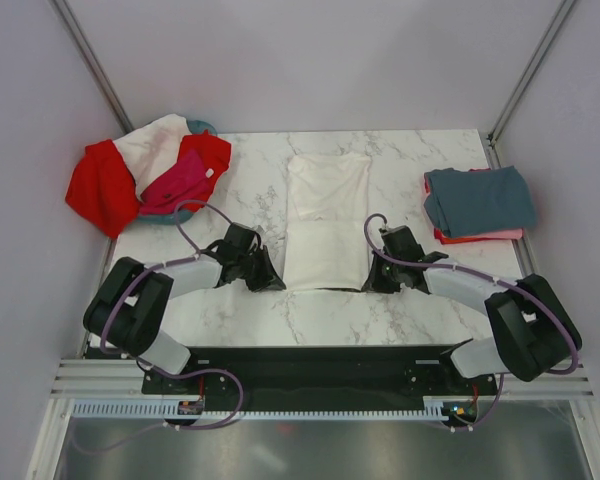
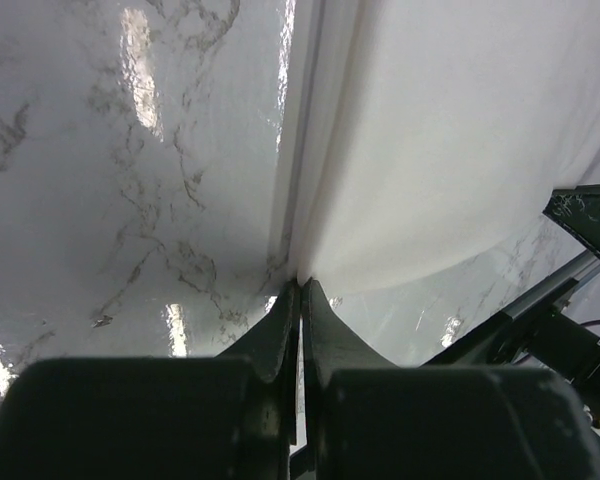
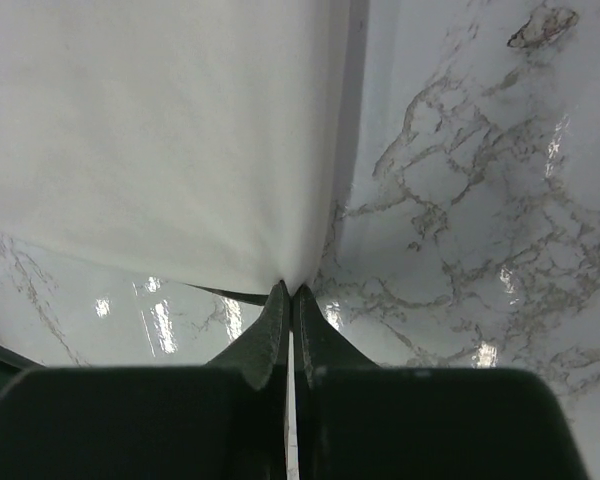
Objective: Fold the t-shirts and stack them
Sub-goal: Fold the tshirt
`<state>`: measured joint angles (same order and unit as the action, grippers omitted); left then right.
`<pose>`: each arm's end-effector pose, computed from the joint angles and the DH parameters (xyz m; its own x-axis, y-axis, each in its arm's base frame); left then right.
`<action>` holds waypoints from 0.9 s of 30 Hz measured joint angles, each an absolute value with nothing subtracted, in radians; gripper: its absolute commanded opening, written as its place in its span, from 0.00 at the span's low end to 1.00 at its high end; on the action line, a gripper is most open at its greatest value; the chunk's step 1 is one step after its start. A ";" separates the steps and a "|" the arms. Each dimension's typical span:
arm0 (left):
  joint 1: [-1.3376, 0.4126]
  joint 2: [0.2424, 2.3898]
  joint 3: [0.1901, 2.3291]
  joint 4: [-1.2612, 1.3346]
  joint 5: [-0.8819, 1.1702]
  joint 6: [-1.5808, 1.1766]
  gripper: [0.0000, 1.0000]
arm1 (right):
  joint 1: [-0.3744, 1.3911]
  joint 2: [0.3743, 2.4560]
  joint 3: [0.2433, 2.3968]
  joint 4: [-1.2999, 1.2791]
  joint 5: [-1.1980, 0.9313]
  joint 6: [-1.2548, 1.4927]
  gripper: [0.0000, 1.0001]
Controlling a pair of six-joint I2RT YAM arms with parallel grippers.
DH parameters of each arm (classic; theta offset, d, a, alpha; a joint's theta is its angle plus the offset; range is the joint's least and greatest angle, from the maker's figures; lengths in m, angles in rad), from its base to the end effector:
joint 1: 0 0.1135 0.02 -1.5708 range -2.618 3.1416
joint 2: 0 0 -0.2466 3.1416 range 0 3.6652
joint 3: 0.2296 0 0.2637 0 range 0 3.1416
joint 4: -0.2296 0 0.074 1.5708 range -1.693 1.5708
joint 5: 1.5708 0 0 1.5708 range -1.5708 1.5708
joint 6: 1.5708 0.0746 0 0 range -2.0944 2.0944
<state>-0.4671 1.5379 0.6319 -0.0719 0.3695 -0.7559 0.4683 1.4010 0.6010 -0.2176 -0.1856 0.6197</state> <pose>0.2537 -0.1581 0.0758 -0.9504 -0.2370 -0.2011 -0.0713 0.7959 -0.6012 0.2416 0.1376 0.0888 -0.9260 0.1713 -0.3365 0.0094 0.9014 0.4330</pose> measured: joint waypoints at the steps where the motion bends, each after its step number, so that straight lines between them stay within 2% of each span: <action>1: -0.467 1.536 0.631 -0.072 0.369 -0.758 0.02 | 0.468 1.401 0.601 -0.218 -0.186 0.620 0.00; 6: -0.469 1.462 0.614 -0.077 0.370 -0.765 0.02 | 0.469 1.365 0.601 -0.262 -0.186 0.618 0.00; 12: -0.474 1.328 0.612 -0.102 0.384 -0.773 0.02 | 0.469 1.224 0.627 -0.372 -0.191 0.609 0.00; 27: -0.552 0.937 0.578 -0.281 0.399 -0.854 0.02 | 0.469 0.958 0.783 -0.670 -0.187 0.590 0.00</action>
